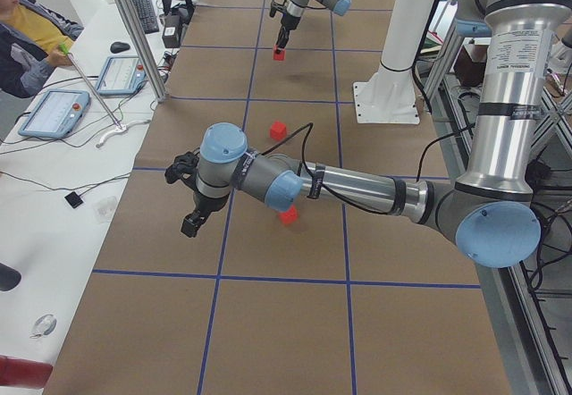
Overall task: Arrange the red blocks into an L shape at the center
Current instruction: 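Grasp the red cube with the right gripper and carry it toward center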
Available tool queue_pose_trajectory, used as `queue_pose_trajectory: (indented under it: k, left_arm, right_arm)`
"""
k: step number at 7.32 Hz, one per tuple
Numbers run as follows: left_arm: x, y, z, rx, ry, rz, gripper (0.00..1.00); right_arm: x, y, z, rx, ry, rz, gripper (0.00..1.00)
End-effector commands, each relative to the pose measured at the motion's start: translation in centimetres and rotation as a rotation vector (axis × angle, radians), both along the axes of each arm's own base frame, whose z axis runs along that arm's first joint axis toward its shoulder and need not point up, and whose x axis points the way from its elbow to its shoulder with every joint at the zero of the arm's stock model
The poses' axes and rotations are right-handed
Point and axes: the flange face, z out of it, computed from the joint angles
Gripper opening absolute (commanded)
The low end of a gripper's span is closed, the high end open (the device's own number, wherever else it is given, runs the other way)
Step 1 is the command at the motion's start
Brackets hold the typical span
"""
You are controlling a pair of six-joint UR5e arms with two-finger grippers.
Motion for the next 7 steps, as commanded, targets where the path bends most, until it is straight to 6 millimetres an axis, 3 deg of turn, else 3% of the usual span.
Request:
queue_pose_trajectory:
  k: [1,2,3,4,5,7]
  left_arm:
    - [0.0,0.0,0.4,-0.008,0.000,-0.001,1.00]
    - [0.0,0.0,0.6,-0.012,0.001,0.000,1.00]
    - [0.0,0.0,1.0,-0.020,0.001,0.000,1.00]
    - [0.0,-0.1,1.3,-0.026,0.001,0.000,1.00]
    - [0.0,-0.1,1.2,-0.025,0.001,0.000,1.00]
    - [0.0,0.0,1.4,-0.028,0.001,0.000,1.00]
  right_arm:
    - [-6.5,0.3,-3.4,-0.007,0.022,-0.029,0.00]
    - [-9.5,-0.8,-5.2,-0.015,0.028,-0.030,0.00]
    - [-12.2,-0.5,-6.7,-0.018,0.036,-0.049,0.00]
    - [-14.4,-0.4,-6.7,-0.042,0.084,-0.062,0.00]
    - [-15.4,0.0,-5.9,-0.072,0.119,-0.062,0.00]
    - [-16.4,0.1,-7.1,-0.136,0.150,-0.042,0.00]
